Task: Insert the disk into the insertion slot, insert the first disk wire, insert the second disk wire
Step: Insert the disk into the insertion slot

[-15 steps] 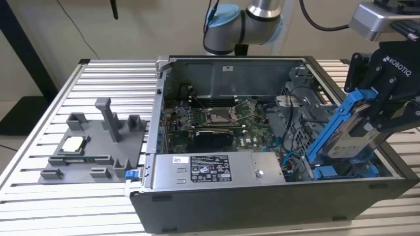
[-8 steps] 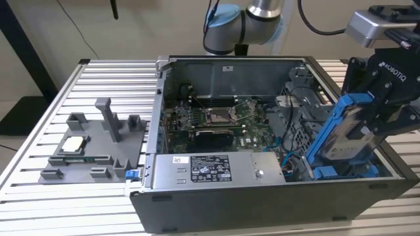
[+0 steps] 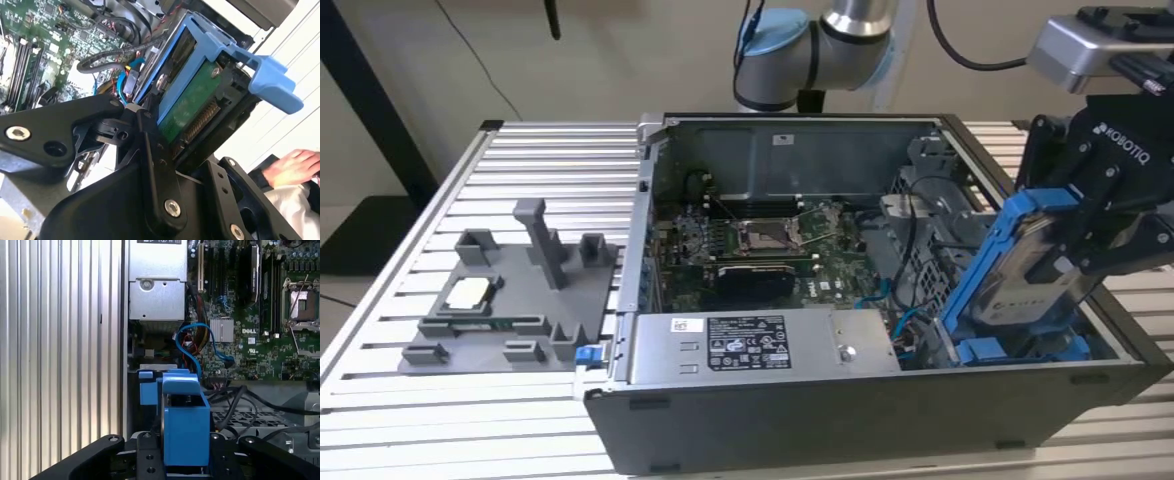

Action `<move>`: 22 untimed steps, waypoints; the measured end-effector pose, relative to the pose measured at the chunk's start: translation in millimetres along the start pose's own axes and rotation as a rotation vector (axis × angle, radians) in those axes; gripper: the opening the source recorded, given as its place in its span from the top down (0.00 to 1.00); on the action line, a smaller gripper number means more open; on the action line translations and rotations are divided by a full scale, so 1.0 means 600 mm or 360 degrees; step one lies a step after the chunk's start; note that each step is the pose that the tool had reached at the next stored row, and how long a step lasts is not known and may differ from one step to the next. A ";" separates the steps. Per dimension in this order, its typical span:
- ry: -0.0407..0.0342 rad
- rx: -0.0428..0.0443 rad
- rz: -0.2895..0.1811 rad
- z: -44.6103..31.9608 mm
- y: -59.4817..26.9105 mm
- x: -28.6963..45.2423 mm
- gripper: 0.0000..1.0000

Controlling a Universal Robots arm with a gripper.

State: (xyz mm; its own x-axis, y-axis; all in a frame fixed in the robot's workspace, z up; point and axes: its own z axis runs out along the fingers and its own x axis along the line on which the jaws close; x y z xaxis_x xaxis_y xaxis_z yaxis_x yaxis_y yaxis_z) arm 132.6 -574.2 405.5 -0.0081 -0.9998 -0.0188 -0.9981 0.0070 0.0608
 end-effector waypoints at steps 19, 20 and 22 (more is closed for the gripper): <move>0.0003 -0.0041 0.0001 0.036 -0.025 0.000 0.67; 0.0003 -0.0040 0.0001 0.039 -0.025 0.001 0.67; 0.0003 -0.0040 0.0001 0.044 -0.026 0.001 0.67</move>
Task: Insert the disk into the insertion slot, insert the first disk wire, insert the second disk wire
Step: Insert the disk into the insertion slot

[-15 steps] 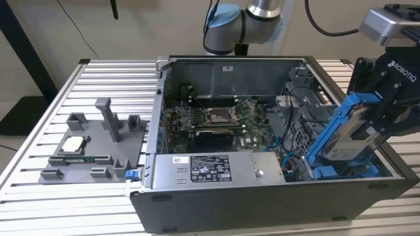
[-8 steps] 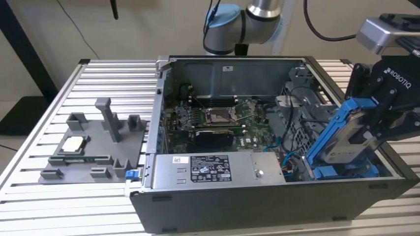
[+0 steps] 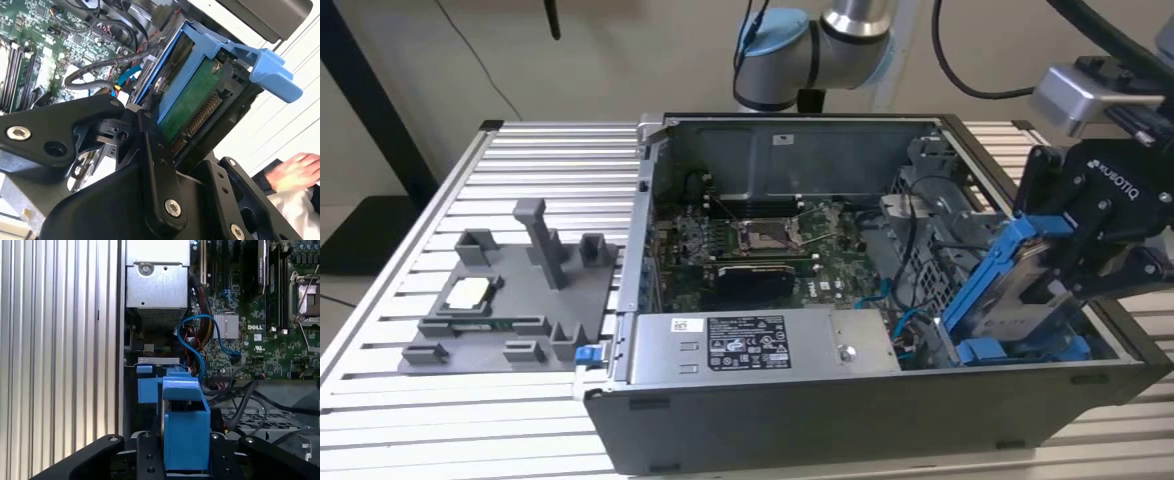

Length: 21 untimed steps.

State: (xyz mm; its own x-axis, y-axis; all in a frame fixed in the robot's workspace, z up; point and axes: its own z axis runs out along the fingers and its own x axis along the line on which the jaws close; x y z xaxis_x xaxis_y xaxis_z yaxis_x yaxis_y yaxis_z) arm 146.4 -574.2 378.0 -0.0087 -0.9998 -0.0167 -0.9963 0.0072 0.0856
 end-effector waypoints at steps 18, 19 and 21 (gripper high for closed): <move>0.0000 0.0001 0.0000 -0.013 0.003 -0.004 0.59; 0.0000 0.0001 0.0000 -0.014 0.004 -0.004 0.59; 0.0000 0.0001 0.0000 -0.020 0.006 -0.005 0.59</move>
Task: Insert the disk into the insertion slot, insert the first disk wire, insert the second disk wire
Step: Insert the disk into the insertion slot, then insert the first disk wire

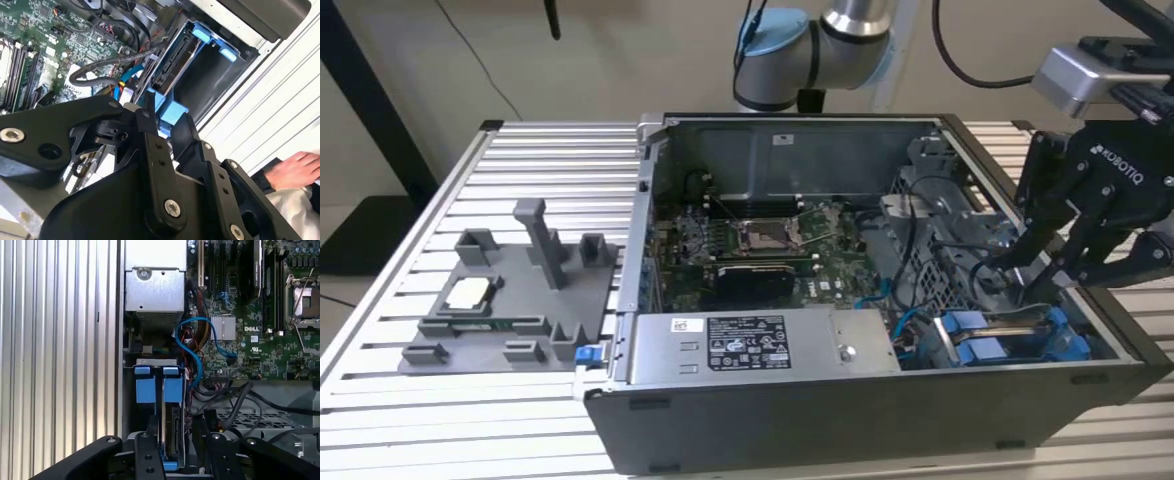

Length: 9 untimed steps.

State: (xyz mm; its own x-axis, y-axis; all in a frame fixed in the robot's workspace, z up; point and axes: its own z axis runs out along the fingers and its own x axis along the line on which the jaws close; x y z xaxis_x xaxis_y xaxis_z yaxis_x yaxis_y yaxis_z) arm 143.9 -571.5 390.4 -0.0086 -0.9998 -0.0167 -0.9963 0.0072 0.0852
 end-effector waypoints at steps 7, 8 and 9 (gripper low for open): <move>0.0000 0.0001 0.0000 -0.006 0.013 -0.005 0.59; 0.0000 0.0002 0.0000 -0.006 0.016 -0.007 0.59; 0.0000 0.0003 0.0000 -0.006 0.018 -0.008 0.59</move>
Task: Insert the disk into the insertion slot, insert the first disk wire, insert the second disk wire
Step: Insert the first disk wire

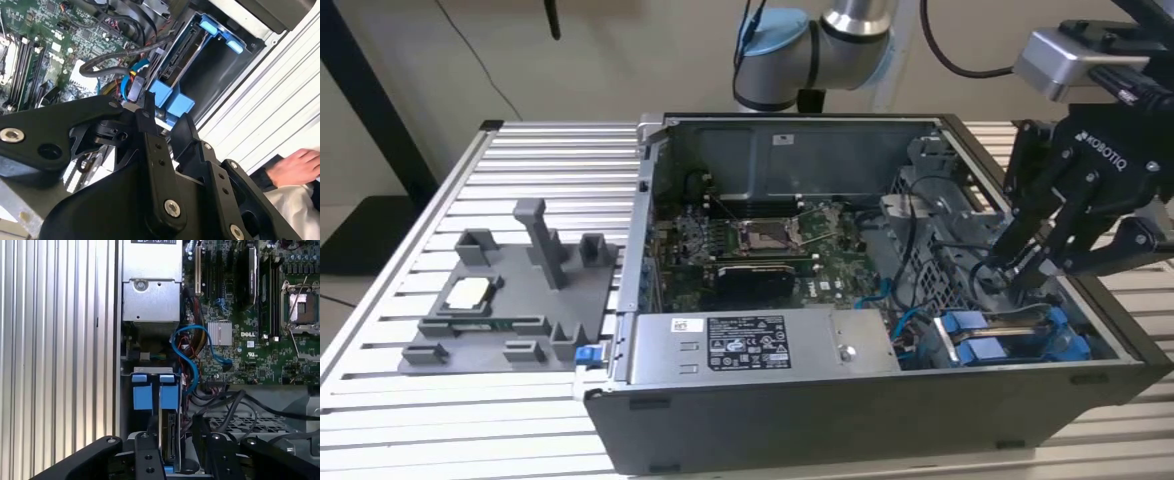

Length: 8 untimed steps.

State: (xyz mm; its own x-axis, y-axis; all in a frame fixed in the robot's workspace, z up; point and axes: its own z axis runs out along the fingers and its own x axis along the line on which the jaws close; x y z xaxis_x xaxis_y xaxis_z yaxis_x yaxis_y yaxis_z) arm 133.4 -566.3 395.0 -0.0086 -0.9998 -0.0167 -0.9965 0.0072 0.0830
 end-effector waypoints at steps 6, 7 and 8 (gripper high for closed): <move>-0.0002 0.0034 -0.0001 0.002 0.013 -0.006 0.59; -0.0003 0.0044 -0.0002 0.002 0.015 -0.007 0.59; -0.0004 0.0054 -0.0002 0.003 0.017 -0.007 0.59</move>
State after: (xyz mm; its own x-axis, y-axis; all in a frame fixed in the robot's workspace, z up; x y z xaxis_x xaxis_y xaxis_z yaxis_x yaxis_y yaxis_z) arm 123.3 -561.9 394.3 -0.0075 -0.9998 -0.0196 -0.9988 0.0065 0.0489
